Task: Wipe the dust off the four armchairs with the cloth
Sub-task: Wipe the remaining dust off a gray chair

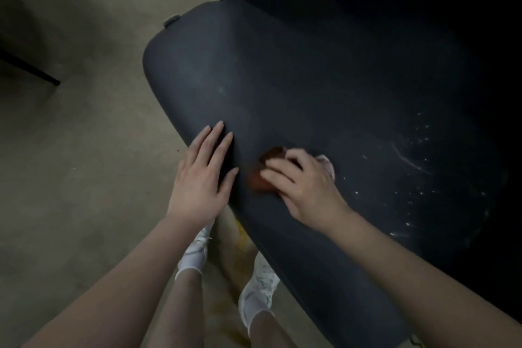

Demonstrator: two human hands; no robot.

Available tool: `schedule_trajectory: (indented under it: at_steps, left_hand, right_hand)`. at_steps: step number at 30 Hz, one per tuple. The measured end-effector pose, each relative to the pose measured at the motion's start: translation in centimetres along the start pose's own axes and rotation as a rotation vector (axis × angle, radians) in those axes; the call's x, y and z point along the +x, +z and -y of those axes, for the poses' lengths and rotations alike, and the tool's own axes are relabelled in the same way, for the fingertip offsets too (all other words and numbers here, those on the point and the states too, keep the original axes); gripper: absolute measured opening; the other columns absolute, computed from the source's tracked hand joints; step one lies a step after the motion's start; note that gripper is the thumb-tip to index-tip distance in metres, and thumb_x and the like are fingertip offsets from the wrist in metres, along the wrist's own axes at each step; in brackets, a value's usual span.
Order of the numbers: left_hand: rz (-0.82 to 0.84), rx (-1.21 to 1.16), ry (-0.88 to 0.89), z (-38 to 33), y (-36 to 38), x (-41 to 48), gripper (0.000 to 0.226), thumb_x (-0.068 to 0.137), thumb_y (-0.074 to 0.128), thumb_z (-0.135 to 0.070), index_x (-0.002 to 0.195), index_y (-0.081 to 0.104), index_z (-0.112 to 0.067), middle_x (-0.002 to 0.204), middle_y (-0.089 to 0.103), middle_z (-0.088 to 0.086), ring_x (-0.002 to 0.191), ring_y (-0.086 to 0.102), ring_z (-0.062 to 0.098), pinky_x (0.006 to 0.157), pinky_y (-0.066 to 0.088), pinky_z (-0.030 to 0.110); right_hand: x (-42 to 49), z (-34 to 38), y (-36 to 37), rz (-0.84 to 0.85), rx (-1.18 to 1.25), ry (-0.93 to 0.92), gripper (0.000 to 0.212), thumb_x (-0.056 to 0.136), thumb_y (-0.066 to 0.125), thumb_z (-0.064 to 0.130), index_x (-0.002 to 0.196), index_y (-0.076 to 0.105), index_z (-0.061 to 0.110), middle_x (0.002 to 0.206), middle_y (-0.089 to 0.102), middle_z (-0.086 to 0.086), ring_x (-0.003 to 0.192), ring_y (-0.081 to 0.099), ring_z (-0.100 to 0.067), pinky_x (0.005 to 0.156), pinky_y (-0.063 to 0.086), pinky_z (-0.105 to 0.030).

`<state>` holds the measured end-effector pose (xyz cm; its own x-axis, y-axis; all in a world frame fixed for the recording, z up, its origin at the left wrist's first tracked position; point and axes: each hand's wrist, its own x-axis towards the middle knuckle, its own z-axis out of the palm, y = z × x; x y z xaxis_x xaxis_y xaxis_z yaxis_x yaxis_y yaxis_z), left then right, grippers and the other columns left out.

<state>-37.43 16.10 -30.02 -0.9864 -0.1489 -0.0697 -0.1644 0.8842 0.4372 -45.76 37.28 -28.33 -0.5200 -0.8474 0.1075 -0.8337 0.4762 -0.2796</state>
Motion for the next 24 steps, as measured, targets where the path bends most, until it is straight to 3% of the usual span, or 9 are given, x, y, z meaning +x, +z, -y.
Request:
schedule_trajectory:
  at_steps: [3, 6, 8, 10, 14, 17, 19, 22, 24]
  left_hand:
    - [0.004, 0.006, -0.015, -0.2, 0.1, 0.0, 0.061, 0.096, 0.041, -0.043, 0.148, 0.041, -0.01, 0.159, 0.031, 0.006, 0.148, 0.024, 0.026, 0.116, 0.029, 0.044]
    - [0.005, 0.015, 0.019, -0.7, 0.2, 0.0, 0.061, 0.097, 0.041, -0.042, 0.148, 0.041, -0.009, 0.159, 0.032, 0.006, 0.147, 0.025, 0.026, 0.117, 0.03, 0.045]
    - [0.015, 0.015, 0.062, -1.5, 0.4, 0.2, 0.06, 0.097, 0.042, -0.041, 0.148, 0.041, -0.01, 0.158, 0.032, 0.006, 0.147, 0.026, 0.025, 0.117, 0.03, 0.045]
    - [0.025, 0.021, 0.087, -2.5, 0.8, 0.4, 0.059, 0.097, 0.042, -0.041, 0.148, 0.041, -0.011, 0.159, 0.032, 0.005, 0.147, 0.025, 0.025, 0.117, 0.03, 0.045]
    - [0.024, 0.023, 0.118, -4.2, 1.2, 1.1, 0.058, 0.097, 0.042, -0.04, 0.148, 0.042, -0.012, 0.159, 0.032, 0.004, 0.147, 0.025, 0.023, 0.116, 0.026, 0.04]
    - [0.041, 0.048, 0.132, -4.6, 1.2, 1.5, 0.058, 0.097, 0.041, -0.041, 0.148, 0.042, -0.013, 0.159, 0.032, 0.003, 0.148, 0.024, 0.023, 0.116, 0.023, 0.038]
    - [0.05, 0.064, 0.138, -4.7, 1.2, 1.6, 0.058, 0.097, 0.04, -0.041, 0.147, 0.043, -0.013, 0.158, 0.033, 0.004, 0.147, 0.024, 0.023, 0.115, 0.023, 0.039]
    - [0.056, 0.082, 0.129, -4.9, 1.1, 1.7, 0.058, 0.098, 0.039, -0.041, 0.147, 0.044, -0.012, 0.157, 0.035, 0.005, 0.146, 0.025, 0.024, 0.115, 0.026, 0.043]
    - [0.052, 0.095, 0.134, -5.0, 1.1, 1.7, 0.056, 0.097, 0.04, -0.04, 0.145, 0.046, -0.011, 0.156, 0.037, 0.006, 0.145, 0.028, 0.025, 0.114, 0.028, 0.044]
  right_hand:
    - [-3.9, -2.6, -1.9, 0.062, -0.067, -0.045, 0.037, 0.079, 0.052, 0.013, 0.11, 0.072, 0.015, 0.117, 0.069, -0.003, 0.103, 0.047, -0.028, 0.077, 0.042, -0.04]
    - [-3.8, -5.1, -3.2, -0.046, -0.083, 0.318, 0.032, 0.082, 0.06, 0.009, 0.113, 0.069, 0.015, 0.118, 0.066, -0.003, 0.105, 0.045, -0.029, 0.068, 0.048, -0.045]
    - [-2.2, -4.7, -2.9, -0.179, -0.06, 0.521, 0.031, 0.082, 0.071, 0.007, 0.112, 0.07, 0.013, 0.116, 0.066, -0.004, 0.104, 0.048, -0.03, 0.071, 0.045, -0.04]
    - [-1.0, -3.1, -1.6, -0.229, -0.045, 0.492, 0.031, 0.08, 0.07, 0.006, 0.111, 0.07, 0.011, 0.114, 0.066, -0.005, 0.1, 0.051, -0.034, 0.078, 0.041, -0.036]
    - [-3.9, 0.1, -0.2, -0.112, 0.008, 0.225, 0.032, 0.081, 0.06, 0.009, 0.111, 0.071, 0.011, 0.117, 0.067, -0.006, 0.102, 0.046, -0.029, 0.079, 0.048, -0.041]
    - [-7.2, -0.8, -1.2, -0.043, 0.01, 0.181, 0.033, 0.083, 0.055, 0.012, 0.113, 0.07, 0.011, 0.119, 0.066, -0.005, 0.103, 0.047, -0.028, 0.08, 0.048, -0.041]
    - [-7.9, -2.3, -2.0, -0.091, -0.041, 0.292, 0.035, 0.082, 0.053, 0.015, 0.112, 0.07, 0.013, 0.117, 0.067, -0.003, 0.104, 0.046, -0.027, 0.078, 0.045, -0.04]
    - [-5.6, -4.4, -2.8, -0.256, -0.035, 0.664, 0.03, 0.084, 0.062, 0.013, 0.113, 0.069, 0.015, 0.117, 0.064, -0.001, 0.107, 0.045, -0.026, 0.068, 0.048, -0.043]
    - [-3.3, -4.7, -2.6, -0.317, -0.032, 0.764, 0.029, 0.084, 0.068, 0.011, 0.112, 0.069, 0.014, 0.116, 0.064, -0.001, 0.105, 0.048, -0.028, 0.071, 0.049, -0.043]
